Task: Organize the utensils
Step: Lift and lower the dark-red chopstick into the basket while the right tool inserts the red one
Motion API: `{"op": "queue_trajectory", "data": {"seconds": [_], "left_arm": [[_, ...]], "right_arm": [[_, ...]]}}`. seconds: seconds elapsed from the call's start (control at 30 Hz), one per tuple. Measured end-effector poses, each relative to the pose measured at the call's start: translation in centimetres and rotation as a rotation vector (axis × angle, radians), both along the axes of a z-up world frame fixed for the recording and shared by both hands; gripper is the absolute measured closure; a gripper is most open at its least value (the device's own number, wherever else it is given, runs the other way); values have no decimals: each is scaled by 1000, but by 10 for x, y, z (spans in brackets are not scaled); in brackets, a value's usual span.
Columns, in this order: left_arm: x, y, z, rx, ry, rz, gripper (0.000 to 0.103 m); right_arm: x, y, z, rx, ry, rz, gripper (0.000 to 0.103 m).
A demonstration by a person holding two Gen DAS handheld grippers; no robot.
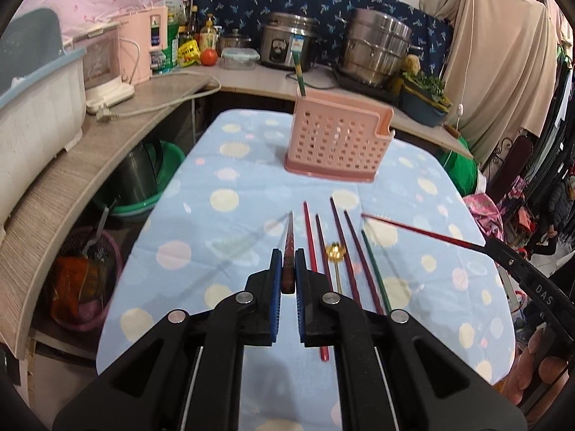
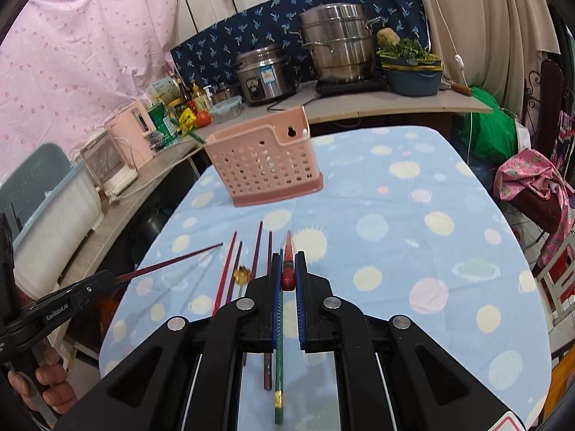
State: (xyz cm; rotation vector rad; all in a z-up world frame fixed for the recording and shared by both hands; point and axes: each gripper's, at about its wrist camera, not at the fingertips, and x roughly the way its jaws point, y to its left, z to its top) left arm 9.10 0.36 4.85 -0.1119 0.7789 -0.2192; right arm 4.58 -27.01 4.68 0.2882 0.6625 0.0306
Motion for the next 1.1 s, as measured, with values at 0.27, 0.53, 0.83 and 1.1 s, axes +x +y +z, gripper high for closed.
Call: {"op": "queue_trajectory", "data": {"seconds": [0.27,0.53,0.83,1.1], "left_arm": [[30,7,37,-23,-78,28,96],[58,6,69,-30,-141,38,96],[92,1,116,-67,-209,33,96],[127,-15,178,-107,-336,25,96]], "right_arm": [[18,-11,28,-3,-55,-8,96],[43,-13,56,-25,-99,0,96],[75,-15,96,-36,-174,-1,96],[120,-22,149,-3,-298,-4,96]]}}
